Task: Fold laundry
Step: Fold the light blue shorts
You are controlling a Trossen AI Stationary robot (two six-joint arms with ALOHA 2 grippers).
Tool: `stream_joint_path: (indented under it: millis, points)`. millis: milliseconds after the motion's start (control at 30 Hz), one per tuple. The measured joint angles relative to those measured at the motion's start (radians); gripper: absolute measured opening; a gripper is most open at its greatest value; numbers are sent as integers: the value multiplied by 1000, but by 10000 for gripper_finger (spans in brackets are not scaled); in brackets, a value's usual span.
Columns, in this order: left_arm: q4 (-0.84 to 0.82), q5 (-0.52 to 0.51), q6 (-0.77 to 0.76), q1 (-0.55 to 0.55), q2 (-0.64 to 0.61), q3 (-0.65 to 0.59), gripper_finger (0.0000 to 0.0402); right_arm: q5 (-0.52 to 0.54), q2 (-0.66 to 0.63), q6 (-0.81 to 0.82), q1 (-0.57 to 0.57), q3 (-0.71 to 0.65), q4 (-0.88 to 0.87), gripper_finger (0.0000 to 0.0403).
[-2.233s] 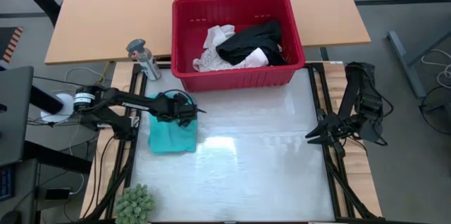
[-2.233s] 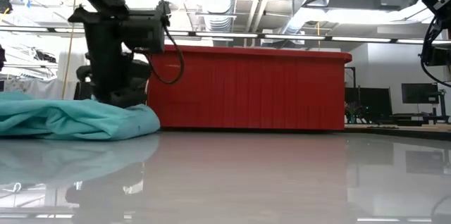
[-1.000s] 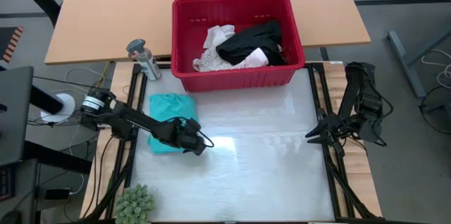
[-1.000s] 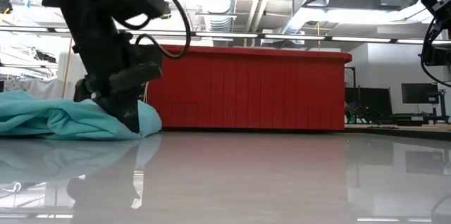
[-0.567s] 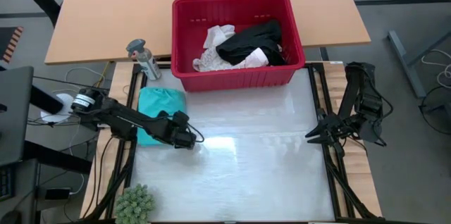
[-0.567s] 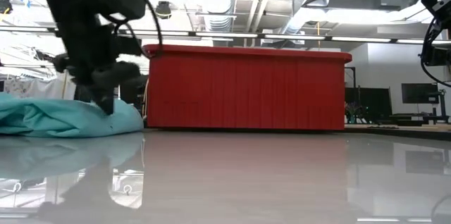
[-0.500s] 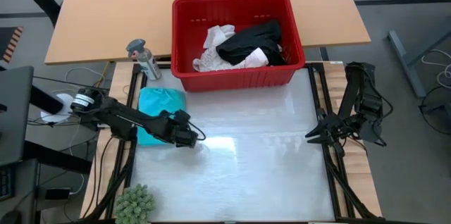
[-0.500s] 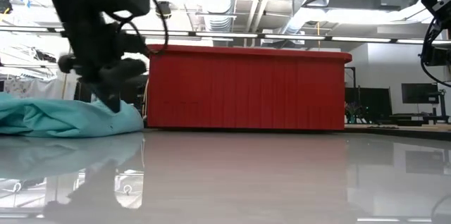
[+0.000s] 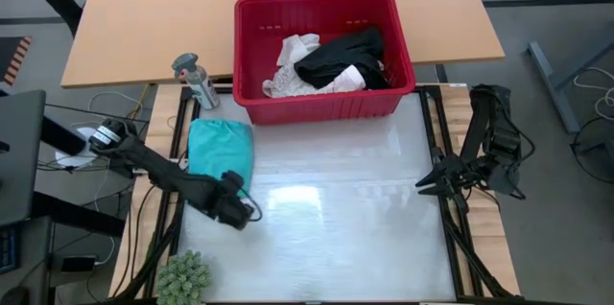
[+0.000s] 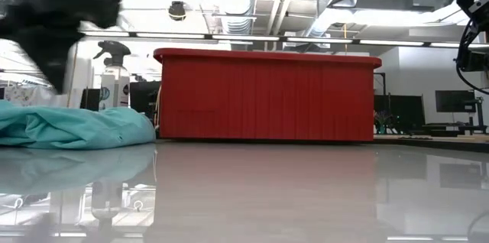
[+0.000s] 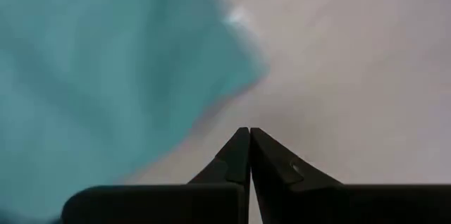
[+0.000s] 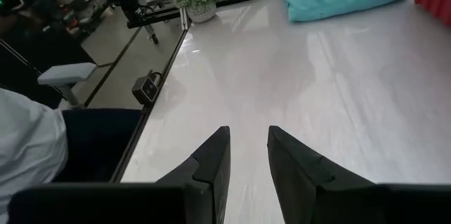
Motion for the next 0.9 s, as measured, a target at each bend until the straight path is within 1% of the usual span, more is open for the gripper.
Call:
stream_joint_path:
  millis: [100, 233, 333, 400, 533, 700, 833, 900]
  points:
    - [-54, 46, -25, -25, -1, -6, 0, 0, 0, 0, 0, 0, -12, 122]
    - [-28, 103, -15, -38, -1, -5, 0, 0, 0, 0, 0, 0, -17, 122]
    - [-12, 114, -14, -41, -1, -8, 0, 0, 0, 0, 0, 0, -17, 122]
    - [13, 148, -17, -42, -1, -32, 0, 0, 0, 0, 0, 0, -17, 122]
    - [117, 215, -27, -54, -1, -124, 0, 0, 0, 0, 0, 0, -16, 122]
    - [116, 197, -47, -49, -13, -207, 0, 0, 0, 0, 0, 0, -16, 122]
    - [159, 196, -10, -17, -44, -292, 0, 0, 0, 0, 0, 0, -16, 122]
    - [164, 172, 2, 10, -69, -328, 0, 0, 0, 0, 0, 0, -15, 122]
